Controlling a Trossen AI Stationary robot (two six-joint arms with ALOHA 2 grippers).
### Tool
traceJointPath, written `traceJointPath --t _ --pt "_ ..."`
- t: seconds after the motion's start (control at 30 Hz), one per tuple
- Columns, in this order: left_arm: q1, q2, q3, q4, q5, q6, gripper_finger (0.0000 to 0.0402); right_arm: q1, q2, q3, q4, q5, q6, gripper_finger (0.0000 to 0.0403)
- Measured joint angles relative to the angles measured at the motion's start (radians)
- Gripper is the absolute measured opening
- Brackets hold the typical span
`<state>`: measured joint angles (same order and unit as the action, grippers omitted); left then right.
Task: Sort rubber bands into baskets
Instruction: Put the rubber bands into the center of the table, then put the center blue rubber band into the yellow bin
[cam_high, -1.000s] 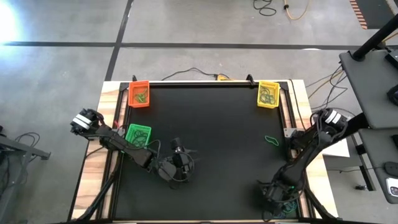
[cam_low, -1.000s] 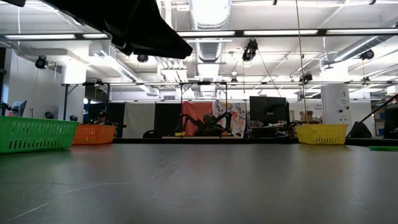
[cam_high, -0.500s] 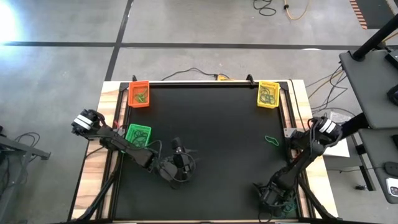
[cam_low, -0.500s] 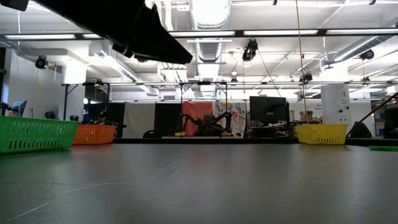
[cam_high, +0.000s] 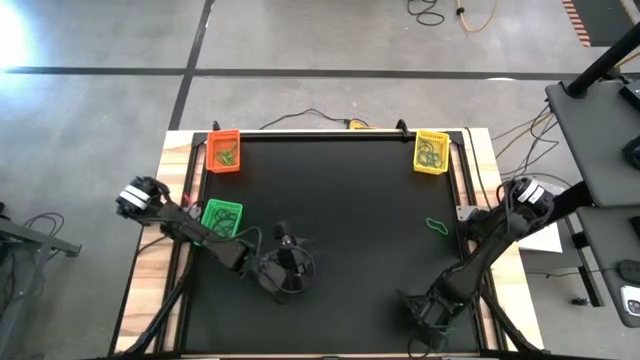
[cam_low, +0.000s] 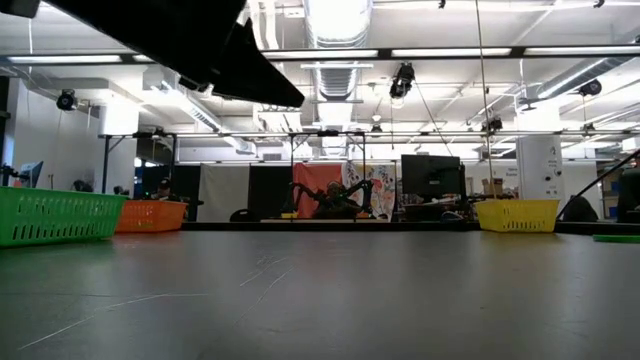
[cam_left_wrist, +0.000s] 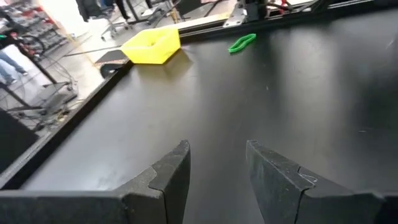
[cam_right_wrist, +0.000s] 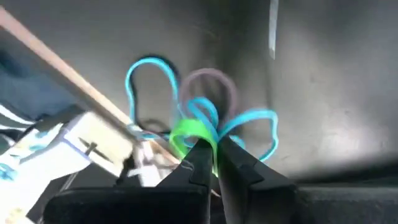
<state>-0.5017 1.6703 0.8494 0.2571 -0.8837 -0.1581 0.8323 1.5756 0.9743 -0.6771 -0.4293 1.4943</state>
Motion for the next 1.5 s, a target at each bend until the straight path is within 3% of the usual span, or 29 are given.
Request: traceJointPath --t 0.23,0.4,0.6,0.73,0.97,1.33,1.5 --pt "-0.021 -0.018 0.000 -0.054 -0.024 -0.016 0.0142 -0.087 -0.017 0.148 -0.158 0.310 -0.277 0.0009" --pt "-0.035 -0.030 0.001 -0.093 -0.024 -0.019 0.0142 -0.208 0.012 0.175 -0.147 0.505 -0.503 0.0009" --pt "-0.069 -0.126 0.001 -0.260 -0.027 -0.097 0.0142 -0.377 0.051 0.198 -0.053 0.648 -0.777 0.0009" --pt "-0.085 -0.203 0.001 -0.422 -0.026 -0.204 0.0142 -0.483 0.092 0.195 0.126 0.668 -0.961 0.0009" --pt "-0.091 -0.262 0.000 -0.629 0.001 -0.446 0.0142 -0.580 0.191 0.198 0.321 0.666 -1.108 0.0020" --pt "-0.091 -0.158 -0.001 -0.564 0.012 -0.466 0.0142 -0.584 0.242 0.253 0.287 0.667 -1.088 0.0148" --pt "-0.091 -0.116 0.001 -0.539 0.012 -0.470 0.0142 -0.574 0.184 0.258 0.158 0.725 -1.060 0.0172"
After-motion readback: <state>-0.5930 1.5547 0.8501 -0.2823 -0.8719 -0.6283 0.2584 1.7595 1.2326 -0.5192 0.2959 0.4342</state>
